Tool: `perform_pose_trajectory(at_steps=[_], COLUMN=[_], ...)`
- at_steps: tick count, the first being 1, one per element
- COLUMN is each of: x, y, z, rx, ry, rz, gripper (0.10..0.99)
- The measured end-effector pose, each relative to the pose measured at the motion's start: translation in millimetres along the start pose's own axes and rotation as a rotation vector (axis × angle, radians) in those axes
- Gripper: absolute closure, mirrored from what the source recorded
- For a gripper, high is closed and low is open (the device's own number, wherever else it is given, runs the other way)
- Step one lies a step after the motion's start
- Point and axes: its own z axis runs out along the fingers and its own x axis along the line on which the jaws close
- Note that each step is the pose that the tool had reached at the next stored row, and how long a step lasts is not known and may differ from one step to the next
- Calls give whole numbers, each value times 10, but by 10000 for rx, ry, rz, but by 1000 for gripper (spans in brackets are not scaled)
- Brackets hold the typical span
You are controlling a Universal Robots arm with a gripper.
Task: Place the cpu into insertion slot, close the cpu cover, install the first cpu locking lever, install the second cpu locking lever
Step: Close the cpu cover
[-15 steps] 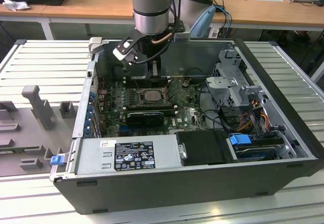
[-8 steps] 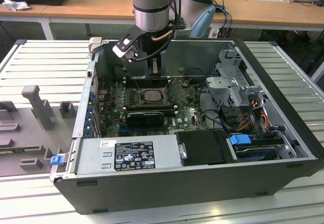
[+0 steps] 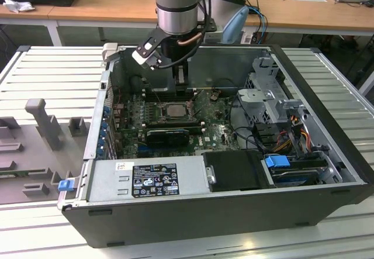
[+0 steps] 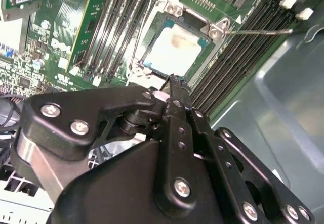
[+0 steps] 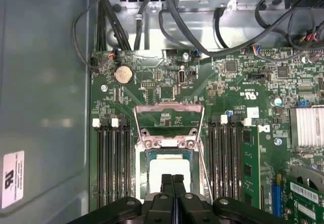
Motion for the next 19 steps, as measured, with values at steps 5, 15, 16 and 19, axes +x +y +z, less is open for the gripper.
perform_pose_trajectory(at_steps=[5,15,16,19], x=[2,4,5,6], y=[20,82,82,86], z=[-26,-60,-64,-105], rx=[-1,-1,0,0], ry=[0,1,-1,-1], rz=[2,0,1,0], gripper=[980,980,980,980])
